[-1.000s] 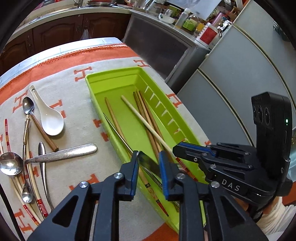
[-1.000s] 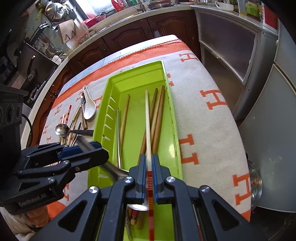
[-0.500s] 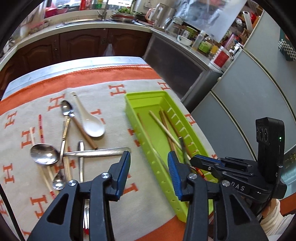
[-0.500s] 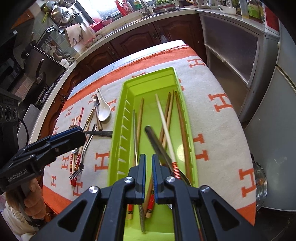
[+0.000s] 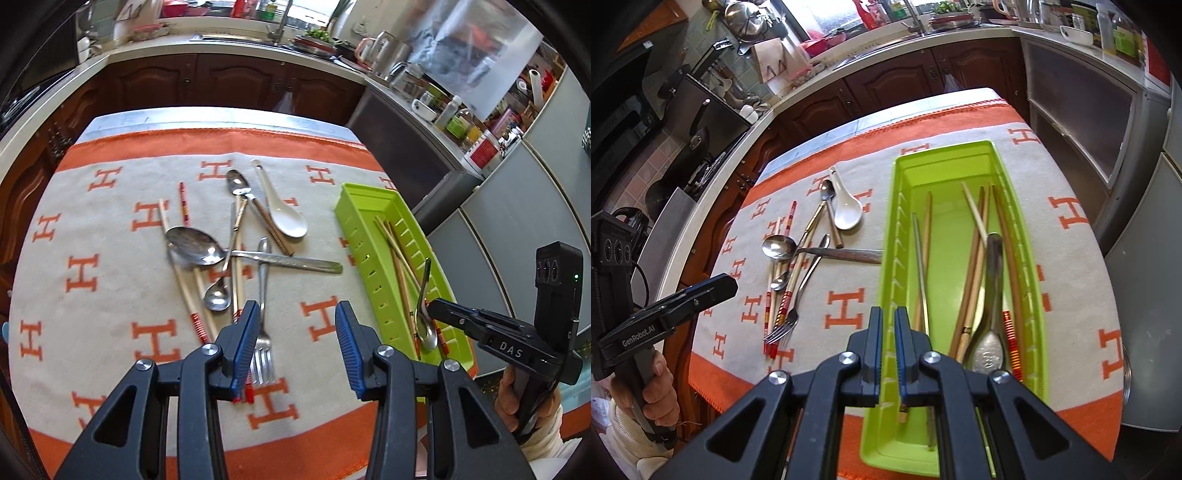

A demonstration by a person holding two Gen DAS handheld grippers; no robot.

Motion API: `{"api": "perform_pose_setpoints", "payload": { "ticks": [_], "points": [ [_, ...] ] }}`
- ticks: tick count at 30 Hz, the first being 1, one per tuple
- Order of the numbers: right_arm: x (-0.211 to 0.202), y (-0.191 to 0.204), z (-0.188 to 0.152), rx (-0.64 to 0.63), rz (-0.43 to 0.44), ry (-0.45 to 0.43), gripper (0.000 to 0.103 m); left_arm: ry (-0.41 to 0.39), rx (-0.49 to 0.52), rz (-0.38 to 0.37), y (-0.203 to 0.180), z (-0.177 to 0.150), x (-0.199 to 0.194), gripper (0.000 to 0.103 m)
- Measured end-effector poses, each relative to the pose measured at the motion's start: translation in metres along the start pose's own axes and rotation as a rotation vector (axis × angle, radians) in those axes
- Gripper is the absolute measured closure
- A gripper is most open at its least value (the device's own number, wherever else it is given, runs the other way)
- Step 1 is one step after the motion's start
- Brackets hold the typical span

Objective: Organize utensils
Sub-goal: 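Withdraw both tools from the tray toward the utensil pile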

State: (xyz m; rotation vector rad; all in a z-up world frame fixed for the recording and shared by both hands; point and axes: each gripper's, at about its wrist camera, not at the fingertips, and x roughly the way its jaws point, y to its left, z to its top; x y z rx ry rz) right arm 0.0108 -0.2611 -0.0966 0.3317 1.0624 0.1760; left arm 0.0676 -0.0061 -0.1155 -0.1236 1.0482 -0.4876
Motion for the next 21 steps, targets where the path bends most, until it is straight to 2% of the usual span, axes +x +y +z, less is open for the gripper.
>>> {"api": "perform_pose_setpoints", "payload": {
  "ticks": [11,21],
  "points": [
    [0.004,0.037,-0.002,-0.069,0.021,0.021,0.097,-0.034,-0.06,0.015,0.029,-0.012,-0.019,0.062],
    [0.023,0.061,0.002,-0.107,0.025,0.062,0.097,-0.007,-0.126,0.053,0.061,-0.017,-0.003,0.062]
  ]
}}
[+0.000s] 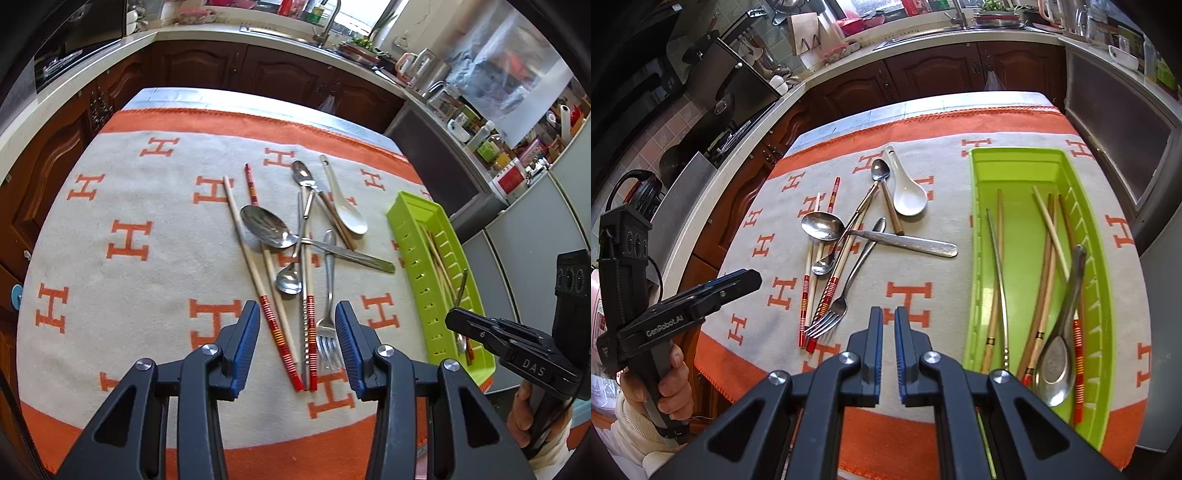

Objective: Organize utensils
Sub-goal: 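Withdraw both tools from the tray toward the utensil pile, then grasp a plain white chopstick with the left tool while the right tool grasps a red-striped one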

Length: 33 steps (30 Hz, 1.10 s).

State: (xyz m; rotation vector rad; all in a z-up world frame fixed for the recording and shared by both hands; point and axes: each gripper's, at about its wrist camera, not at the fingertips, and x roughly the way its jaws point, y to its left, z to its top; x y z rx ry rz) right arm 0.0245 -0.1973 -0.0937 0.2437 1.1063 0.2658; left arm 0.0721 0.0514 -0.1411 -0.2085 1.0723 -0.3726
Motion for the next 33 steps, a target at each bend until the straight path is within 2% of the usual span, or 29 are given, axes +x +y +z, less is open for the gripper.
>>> {"api": "perform_pose_setpoints", "payload": {
  "ticks": [19,24,30,33],
  "points": [
    [0.044,0.019,0.012,-0.037,-0.003,0.076,0.097,0.081,-0.113,0.151,0.029,0.02,0.067,0.063],
    [0.052,0.02,0.012,-0.042,0.002,0.09,0.097,0.081,-0.084,0.205,0.023,0.028,0.078,0.063],
    [0.055,0.023,0.013,-0.057,0.002,0.092,0.097,0.072,0.003,0.317,0.009,0.029,0.087,0.064],
    [0.056,0.024,0.015,-0.059,0.004,0.091,0.097,0.06,0.043,0.367,0.005,0.026,0.088,0.076]
  ]
}}
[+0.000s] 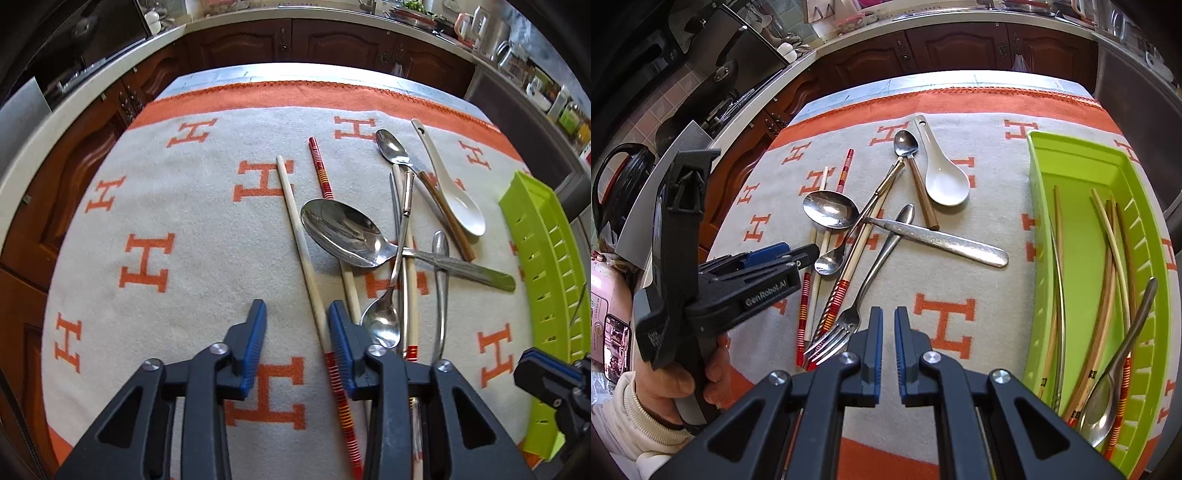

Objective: Organize utensils
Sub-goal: 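Grasp a plain white chopstick with the left tool while the right tool grasps a red-striped one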

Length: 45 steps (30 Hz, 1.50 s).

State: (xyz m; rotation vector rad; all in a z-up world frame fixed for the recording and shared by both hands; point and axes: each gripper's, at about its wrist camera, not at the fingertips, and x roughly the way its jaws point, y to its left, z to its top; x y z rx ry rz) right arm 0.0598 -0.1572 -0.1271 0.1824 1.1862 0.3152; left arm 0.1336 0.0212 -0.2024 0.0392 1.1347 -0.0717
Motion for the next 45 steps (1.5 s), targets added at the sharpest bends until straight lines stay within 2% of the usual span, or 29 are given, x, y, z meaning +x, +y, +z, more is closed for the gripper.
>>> {"api": "perform_pose_setpoints", "payload": {
  "ticks": [5,13,16,23,29,33,40,42,45],
  "points": [
    [0.005,0.007,0.005,-0.016,0.021,0.007,0.097,-0.004,-0.028,-0.021,0.014,-0.004,-0.003,0.095],
    [0.024,0.036,0.033,-0.047,0.109,0.006,0.097,-0.023,-0.097,-0.048,0.042,-0.018,-0.009,0.1],
    [0.041,0.049,0.043,-0.06,0.109,0.019,0.097,-0.032,-0.135,-0.047,0.057,-0.023,-0.013,0.1],
    [0.072,0.069,0.054,-0.094,0.049,0.057,0.097,-0.064,-0.218,-0.057,0.095,-0.029,-0.022,0.1],
    [0.09,0.077,0.057,-0.112,-0.043,0.087,0.096,-0.07,-0.266,-0.079,0.115,-0.034,-0.023,0.099],
    [0.098,0.081,0.057,-0.108,-0.09,0.099,0.092,-0.074,-0.276,-0.096,0.121,-0.035,-0.022,0.099],
    [0.107,0.101,0.055,-0.173,-0.185,0.041,0.092,-0.077,-0.289,-0.118,0.126,-0.037,-0.022,0.099],
    [0.107,0.104,0.055,-0.177,-0.197,0.028,0.096,-0.081,-0.292,-0.119,0.127,-0.038,-0.023,0.099],
    [0.106,0.104,0.054,-0.16,-0.157,0.032,0.098,-0.085,-0.29,-0.12,0.128,-0.038,-0.027,0.099]
  ]
}}
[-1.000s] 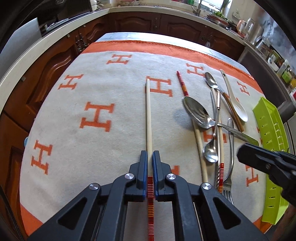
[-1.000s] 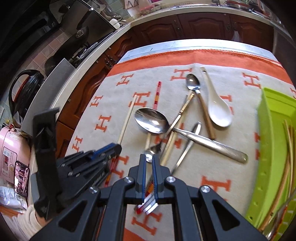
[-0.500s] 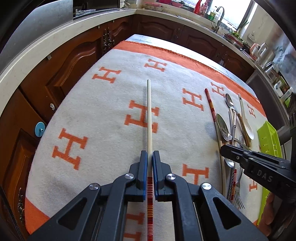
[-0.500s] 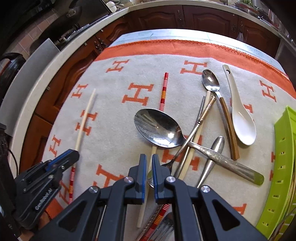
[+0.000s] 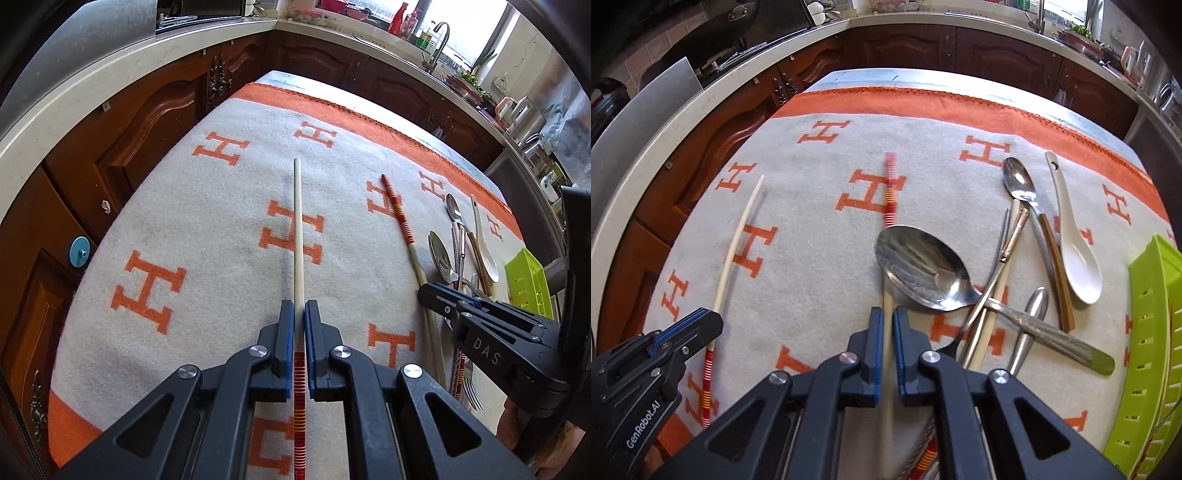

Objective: Organize utensils
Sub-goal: 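Grasp a plain white chopstick with the left tool while the right tool grasps a red-striped one, then carry both chopsticks over the green tray and open both tools to drop them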

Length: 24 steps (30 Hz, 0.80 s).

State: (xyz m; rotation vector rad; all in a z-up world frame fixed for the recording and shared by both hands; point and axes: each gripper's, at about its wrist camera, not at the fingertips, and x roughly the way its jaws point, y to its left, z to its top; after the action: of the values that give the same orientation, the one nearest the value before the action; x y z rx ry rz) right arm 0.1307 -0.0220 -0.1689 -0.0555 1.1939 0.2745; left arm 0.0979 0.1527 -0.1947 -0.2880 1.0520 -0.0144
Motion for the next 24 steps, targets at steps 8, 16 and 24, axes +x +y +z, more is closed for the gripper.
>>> {"api": "perform_pose_setpoints", "payload": {
  "ticks": [8,16,24],
  "points": [
    [-0.023,-0.002,-0.009,0.052,0.166,0.004,0.098,0.005,0.016,-0.039,-0.011,0.0,-0.015,0.1],
    [-0.08,-0.029,-0.028,0.096,0.233,-0.081,0.098,0.039,0.093,-0.156,-0.062,0.001,-0.036,0.1],
    [-0.142,-0.105,-0.064,0.199,0.192,-0.185,0.098,0.069,0.279,-0.278,-0.163,0.0,-0.059,0.1]
  ]
}}
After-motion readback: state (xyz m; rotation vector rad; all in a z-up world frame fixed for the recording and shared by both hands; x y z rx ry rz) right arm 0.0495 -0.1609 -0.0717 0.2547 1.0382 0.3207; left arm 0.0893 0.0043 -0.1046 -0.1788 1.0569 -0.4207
